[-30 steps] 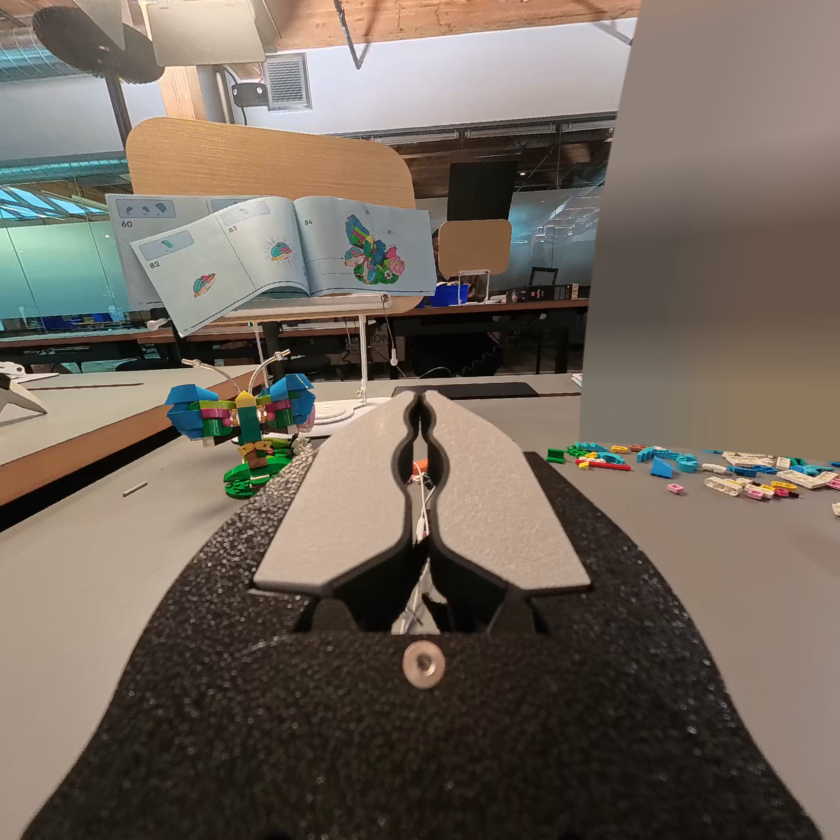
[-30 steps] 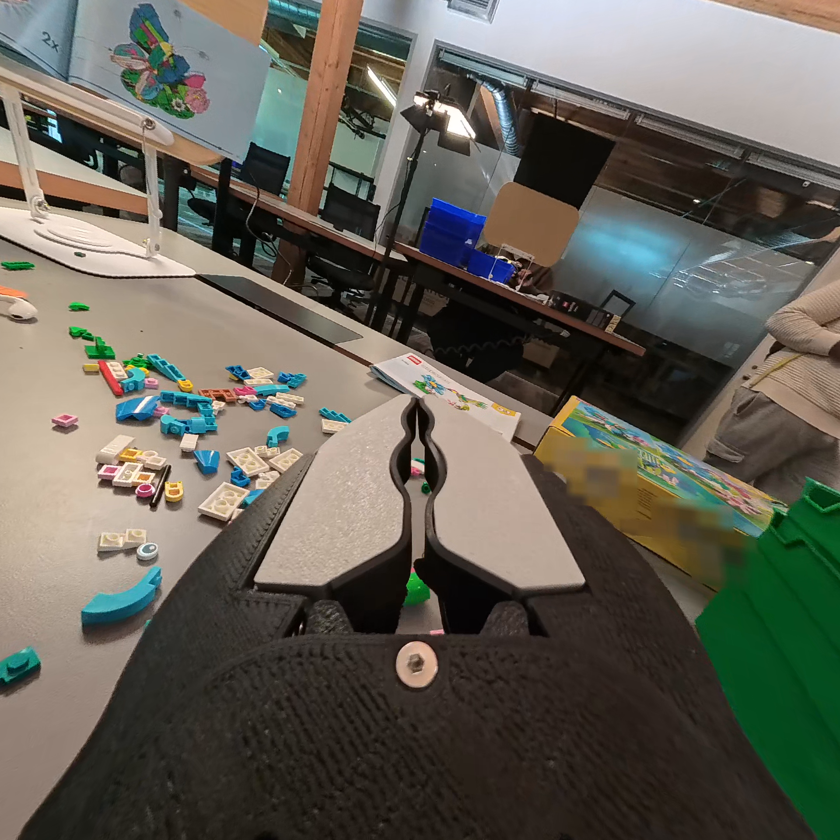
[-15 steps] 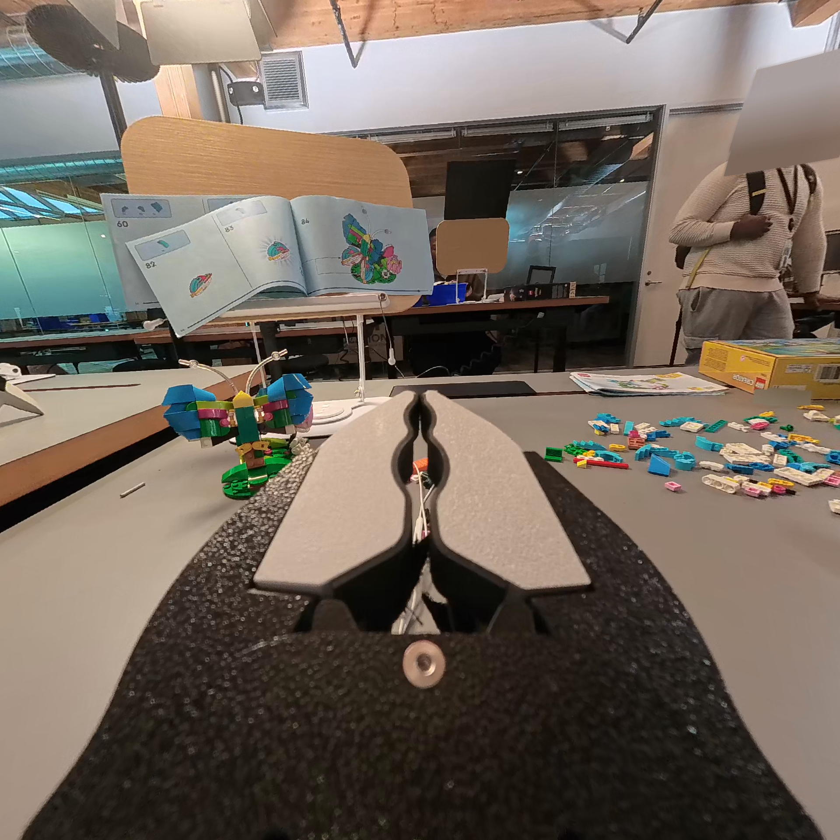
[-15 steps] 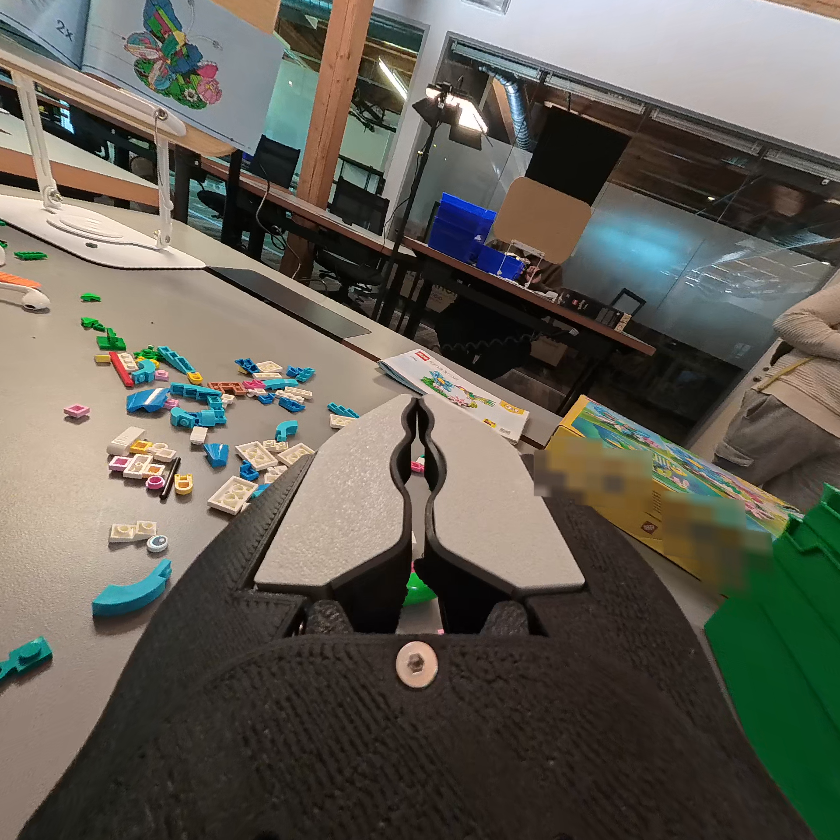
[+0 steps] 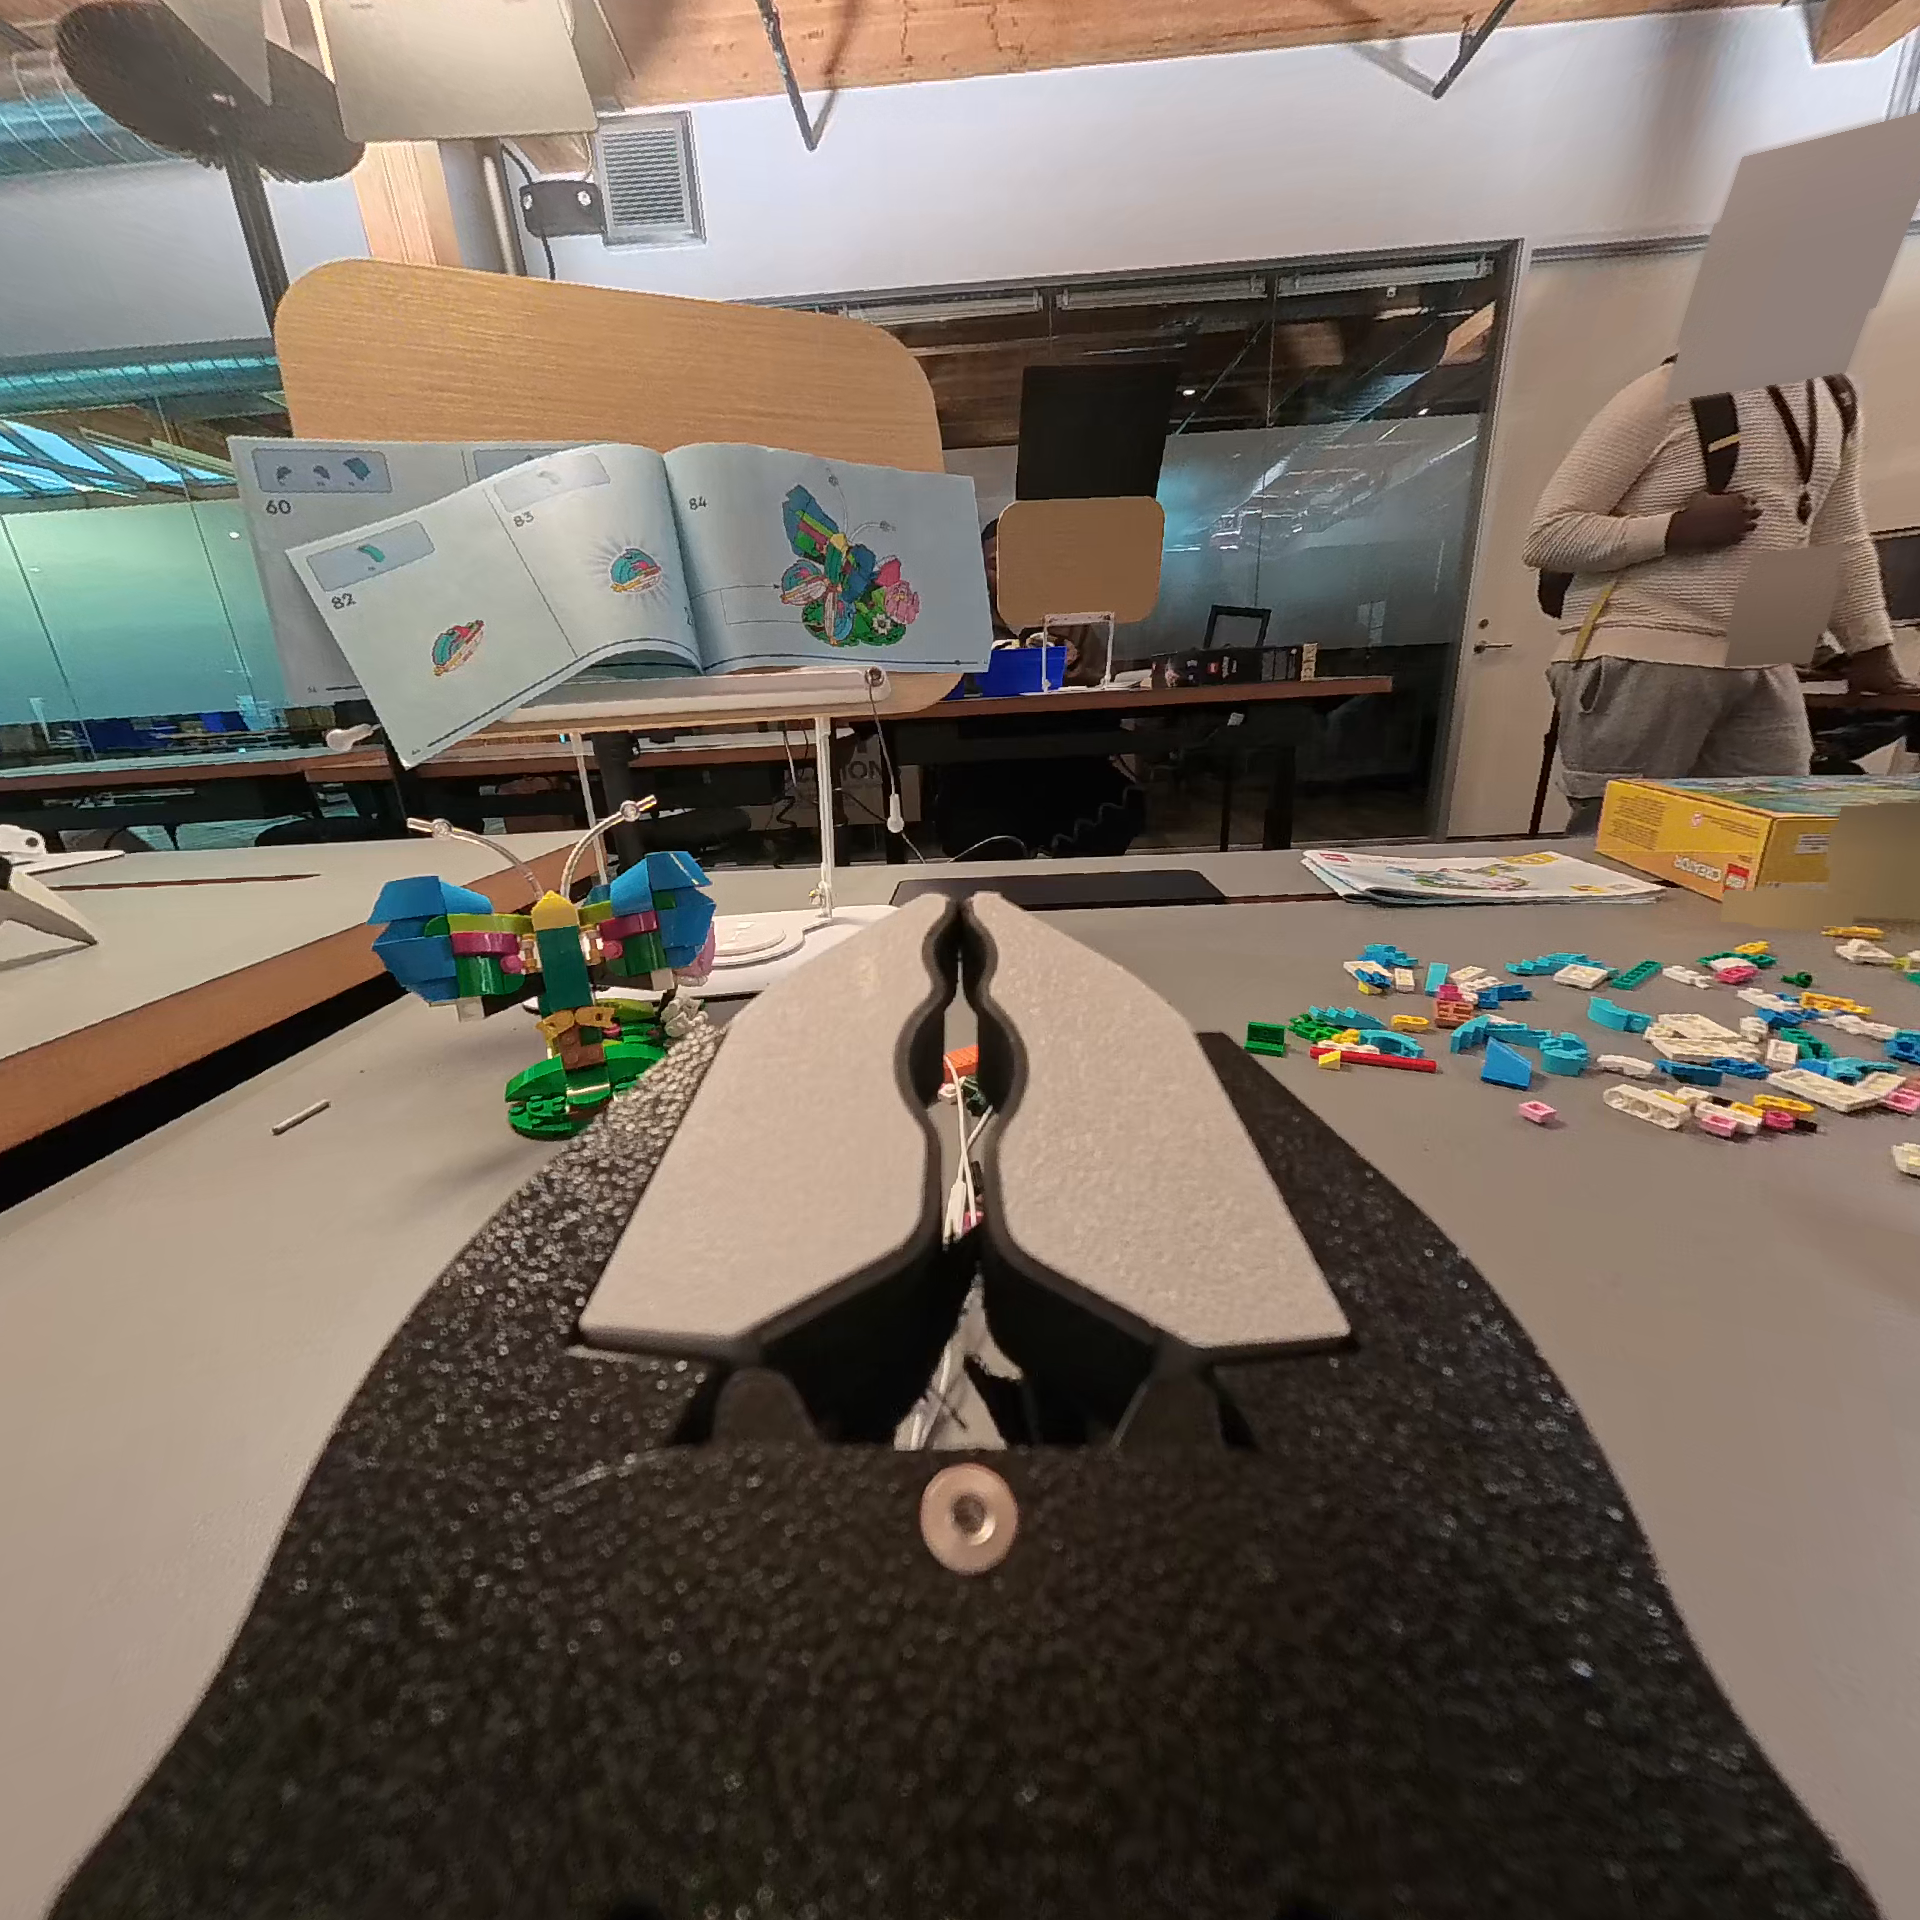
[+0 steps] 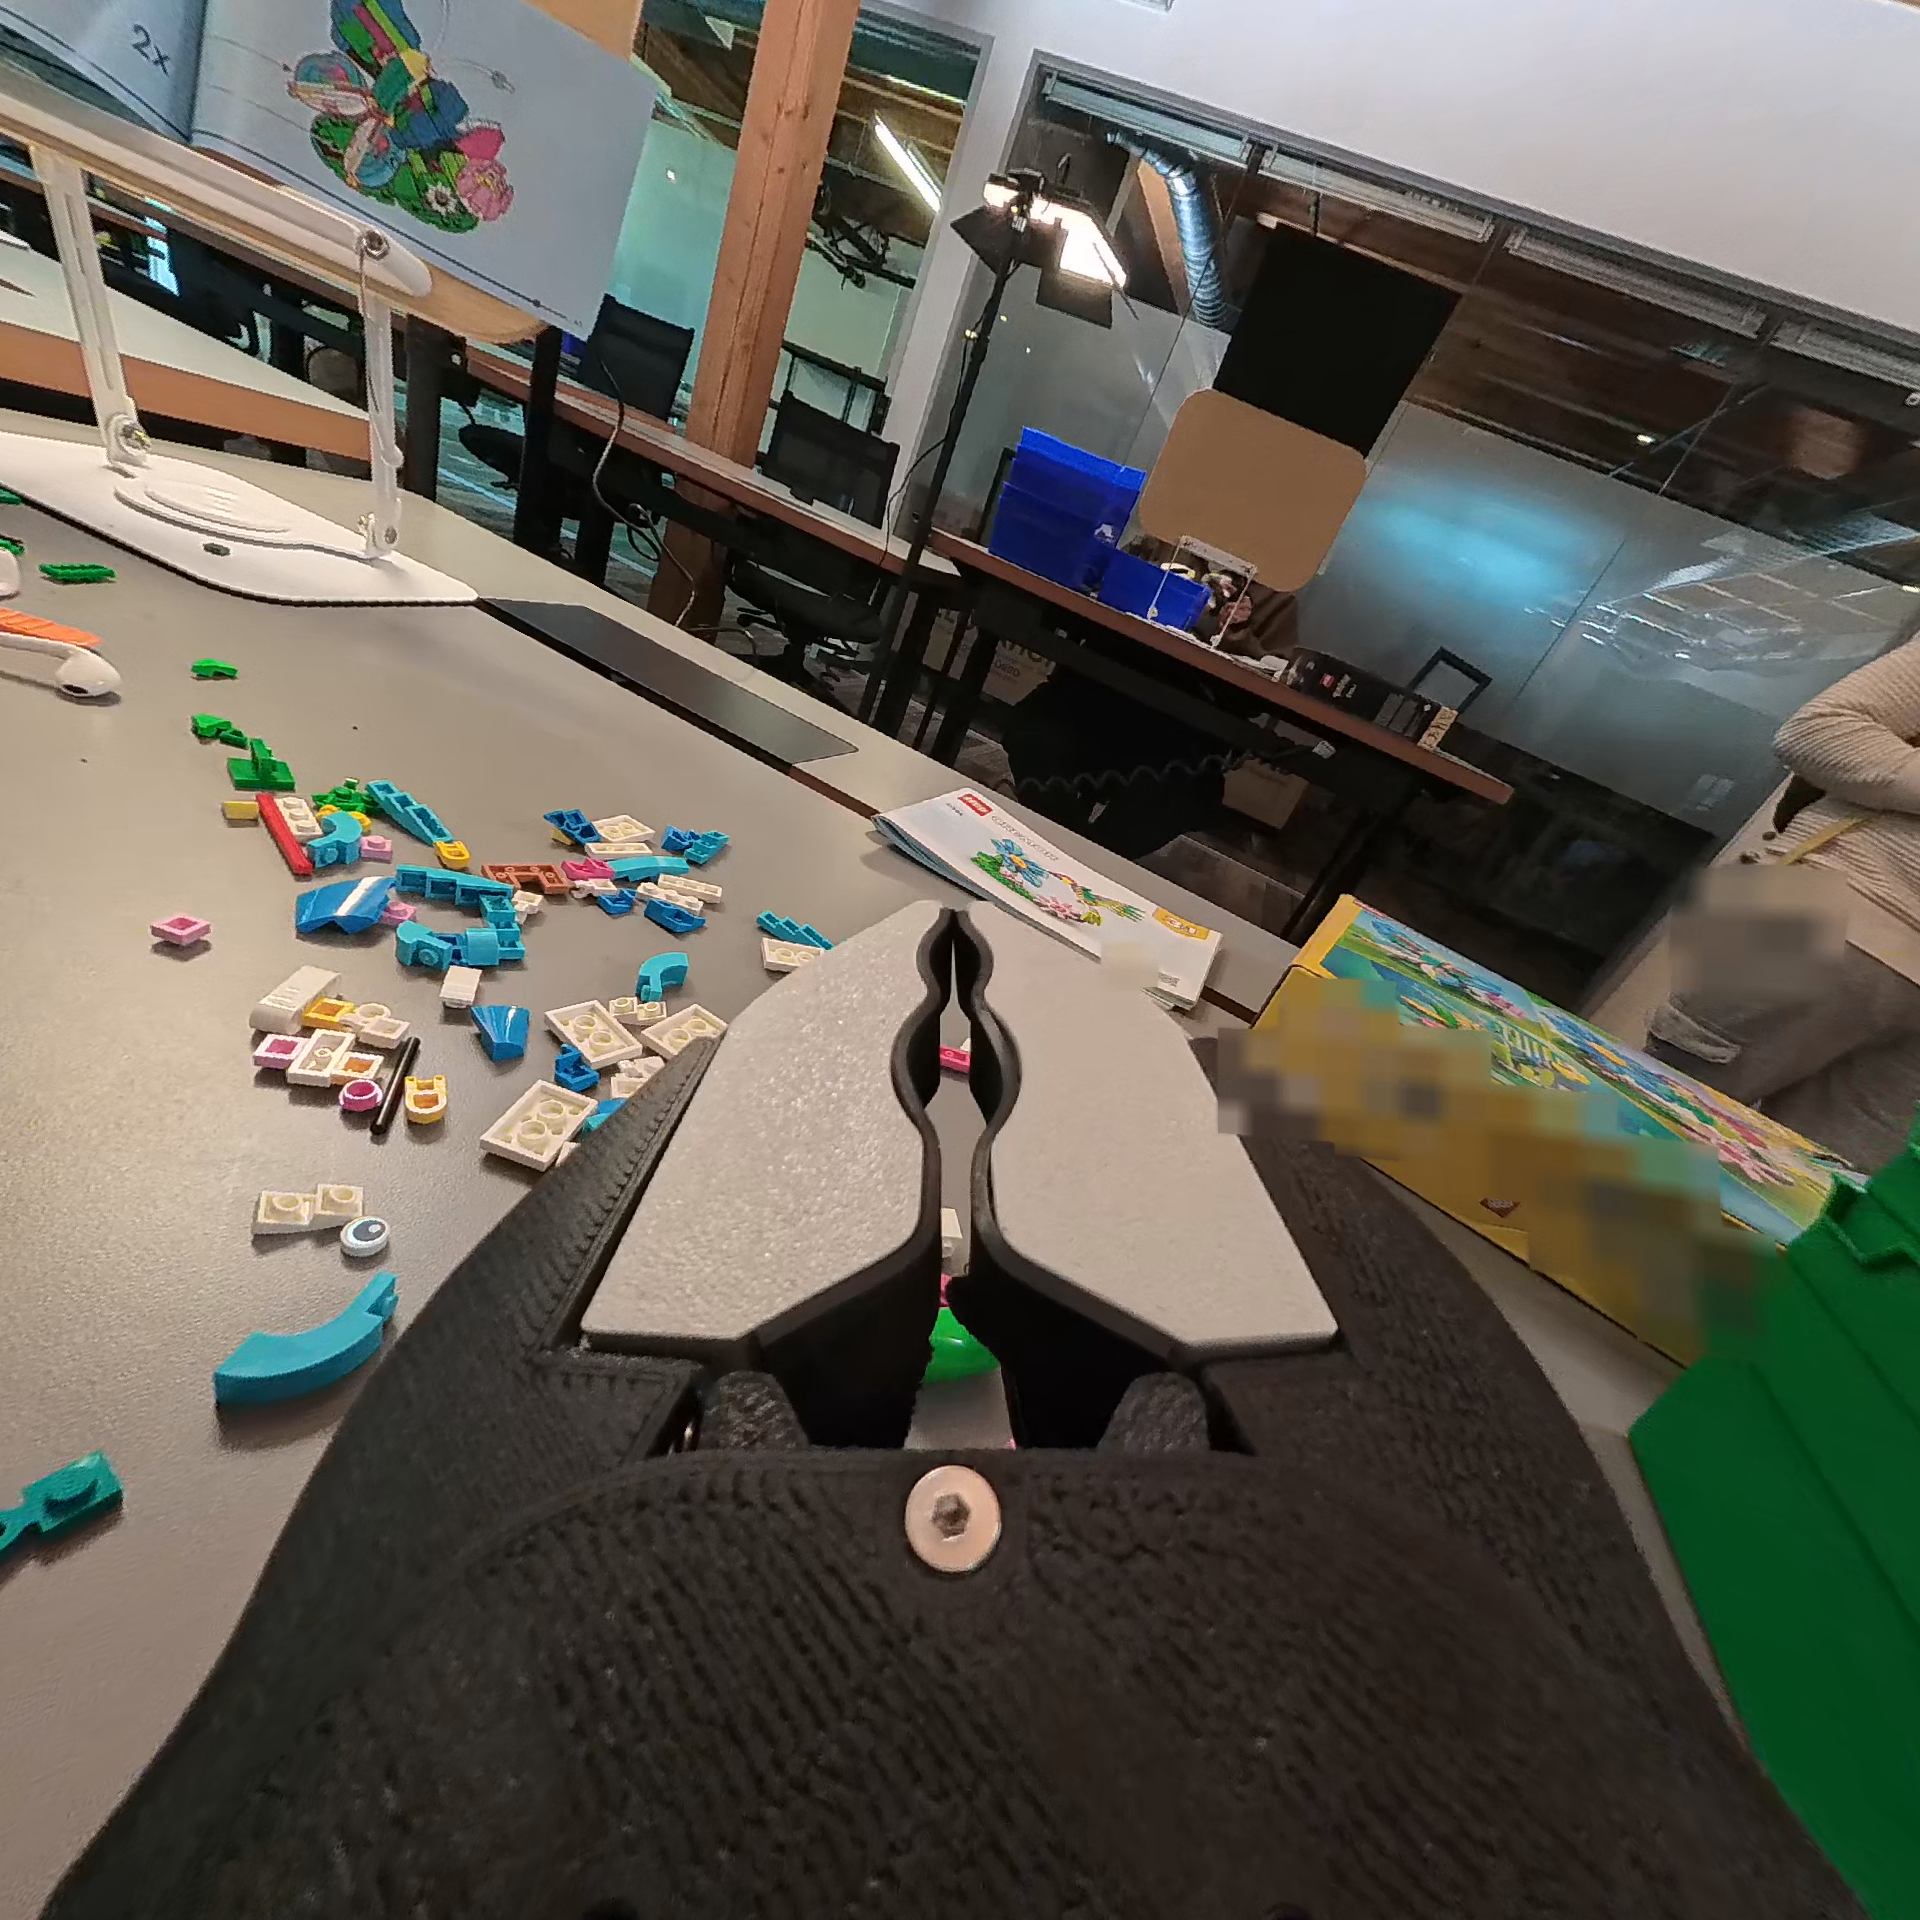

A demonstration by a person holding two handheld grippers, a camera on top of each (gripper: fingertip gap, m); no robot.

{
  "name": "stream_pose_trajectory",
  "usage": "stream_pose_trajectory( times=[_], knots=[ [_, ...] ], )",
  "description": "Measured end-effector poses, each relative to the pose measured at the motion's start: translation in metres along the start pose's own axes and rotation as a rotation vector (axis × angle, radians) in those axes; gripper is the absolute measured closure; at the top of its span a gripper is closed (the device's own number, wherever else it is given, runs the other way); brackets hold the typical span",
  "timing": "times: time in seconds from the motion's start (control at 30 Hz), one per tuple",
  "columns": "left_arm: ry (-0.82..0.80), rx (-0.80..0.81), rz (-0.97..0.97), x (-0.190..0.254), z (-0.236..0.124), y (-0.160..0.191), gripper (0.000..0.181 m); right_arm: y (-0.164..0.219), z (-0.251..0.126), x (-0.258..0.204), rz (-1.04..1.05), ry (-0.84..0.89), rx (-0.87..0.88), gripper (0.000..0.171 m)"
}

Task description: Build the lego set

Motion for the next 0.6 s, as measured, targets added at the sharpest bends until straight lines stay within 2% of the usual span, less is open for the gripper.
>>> stream_pose_trajectory(
  times=[0.6],
  knots=[
    [0.008, -0.007, -0.011, -0.0004, 0.0006, 0.0005, 0.181, -0.0009, 0.0006, -0.0026, -0.012, -0.036, 0.003, 0.171]
  ],
)
Point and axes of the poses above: each gripper's, where its closed fingertips meet, z out along the fingers, y out of its underside, x = y × z across the jaws, the point moved 8 cm from there along -z, back along the fingers, and after that the axes turned 2 degrees about x, right-handed, at the moved point
